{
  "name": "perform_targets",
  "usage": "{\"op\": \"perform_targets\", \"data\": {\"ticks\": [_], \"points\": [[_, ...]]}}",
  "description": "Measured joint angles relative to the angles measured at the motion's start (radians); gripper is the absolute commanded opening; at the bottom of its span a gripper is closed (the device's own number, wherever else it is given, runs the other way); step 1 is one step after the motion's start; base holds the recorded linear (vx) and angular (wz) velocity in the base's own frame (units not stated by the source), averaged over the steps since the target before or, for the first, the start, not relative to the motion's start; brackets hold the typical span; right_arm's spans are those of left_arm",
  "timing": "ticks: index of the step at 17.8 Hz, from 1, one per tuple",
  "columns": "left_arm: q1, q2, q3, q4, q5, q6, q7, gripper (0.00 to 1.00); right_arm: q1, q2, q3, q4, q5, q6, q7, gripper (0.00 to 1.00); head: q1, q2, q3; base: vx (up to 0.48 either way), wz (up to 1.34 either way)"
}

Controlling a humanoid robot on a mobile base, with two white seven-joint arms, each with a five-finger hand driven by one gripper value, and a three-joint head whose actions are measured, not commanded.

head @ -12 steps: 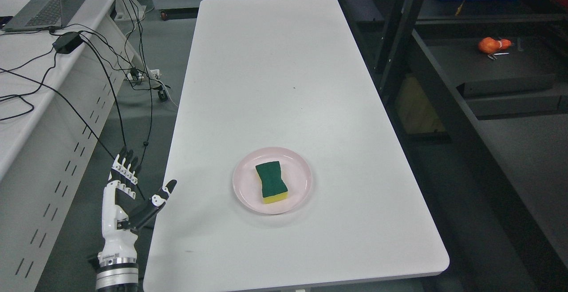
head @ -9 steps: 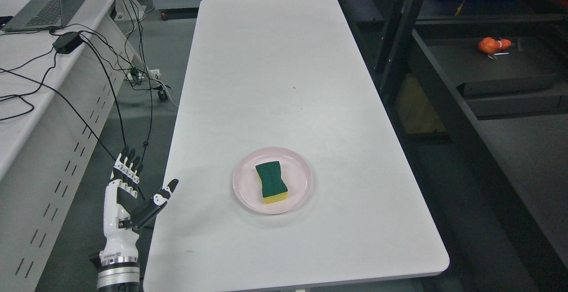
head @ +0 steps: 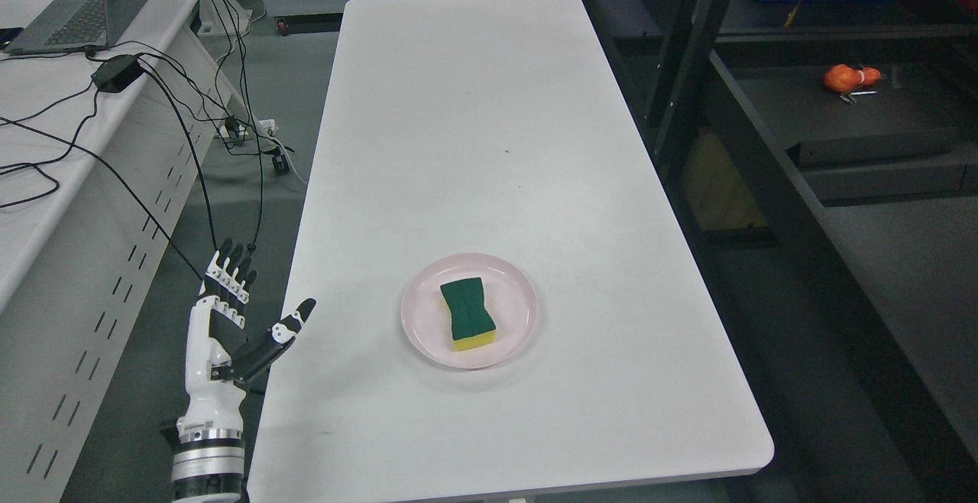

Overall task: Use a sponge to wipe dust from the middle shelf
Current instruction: 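Raise the left hand and open its fingers toward the sponge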

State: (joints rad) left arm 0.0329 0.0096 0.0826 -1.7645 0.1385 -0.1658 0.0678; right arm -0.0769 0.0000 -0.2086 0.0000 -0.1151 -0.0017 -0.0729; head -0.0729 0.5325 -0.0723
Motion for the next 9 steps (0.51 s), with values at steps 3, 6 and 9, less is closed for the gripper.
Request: {"op": "perform_targets", "data": {"ticks": [3,6,9], "points": [[-0.033,0.011,0.010,0.018,-0.038,-0.009,-0.042,0.99,0.000,0.000,0.000,0.000,0.000,0.000,0.000,1.00,0.0000,0.000,0.000,0.000,0.00],[-0.066,0.006,0.026,0.034,-0.064,0.004,-0.053,0.99,0.000,0.000,0.000,0.000,0.000,0.000,0.000,1.00,0.0000,0.000,0.000,0.000,0.00],[-0.076,0.002,0.048,0.045,-0.062,0.019,-0.059,0.99,0.000,0.000,0.000,0.000,0.000,0.000,0.000,1.00,0.0000,0.000,0.000,0.000,0.00]]}}
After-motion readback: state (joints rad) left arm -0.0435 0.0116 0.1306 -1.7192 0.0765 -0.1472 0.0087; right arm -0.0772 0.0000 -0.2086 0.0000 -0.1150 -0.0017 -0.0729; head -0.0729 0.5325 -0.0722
